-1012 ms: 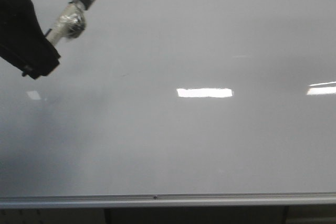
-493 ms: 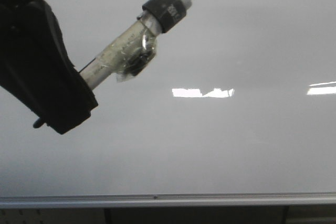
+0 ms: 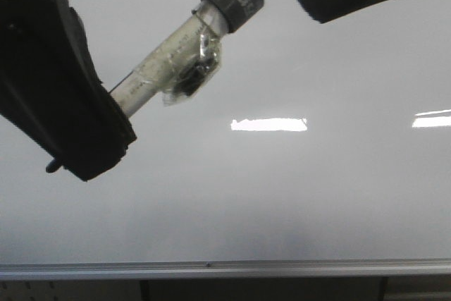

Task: Write number 0 on whiteboard

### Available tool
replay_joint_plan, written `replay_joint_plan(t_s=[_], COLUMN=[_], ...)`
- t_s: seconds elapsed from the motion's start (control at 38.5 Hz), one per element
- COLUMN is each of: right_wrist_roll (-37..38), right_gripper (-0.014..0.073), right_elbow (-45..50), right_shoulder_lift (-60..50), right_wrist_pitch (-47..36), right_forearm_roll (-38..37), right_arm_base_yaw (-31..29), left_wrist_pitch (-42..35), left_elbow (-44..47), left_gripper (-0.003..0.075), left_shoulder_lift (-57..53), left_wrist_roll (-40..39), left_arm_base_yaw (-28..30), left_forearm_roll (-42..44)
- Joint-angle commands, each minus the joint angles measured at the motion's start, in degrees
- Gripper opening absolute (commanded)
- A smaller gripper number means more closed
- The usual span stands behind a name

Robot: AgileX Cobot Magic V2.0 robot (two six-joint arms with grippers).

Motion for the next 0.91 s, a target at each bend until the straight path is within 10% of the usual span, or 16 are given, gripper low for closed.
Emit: replay_joint_plan(t_s=[0.0, 0.44, 0.88], right_wrist_roll=[-1.02, -1.02, -1.07], right_gripper=[0.0544, 0.0519, -0.0048], right_elbow=[-3.72, -5.38, -5.38], right_shoulder_lift=[1.60, 6.82, 6.82], right_wrist_pitch=[0.61, -2.10, -2.37], right_forearm_roll=[4.24, 4.37, 4.43], right_arm_base_yaw=[3.07, 11.03, 11.03], left_wrist_pitch=[0.66, 0.32, 0.20], left_elbow=[-1.86, -1.86, -1.86], left_gripper=[-0.0013, -0.0013, -0.0013], left_shoulder_lift=[-2.10, -2.10, -2.10], left_wrist_roll=[0.11, 0.11, 0.11], left_arm_base_yaw=[-0.56, -0.56, -0.56], left_forearm_roll=[-3.30, -3.30, -3.30])
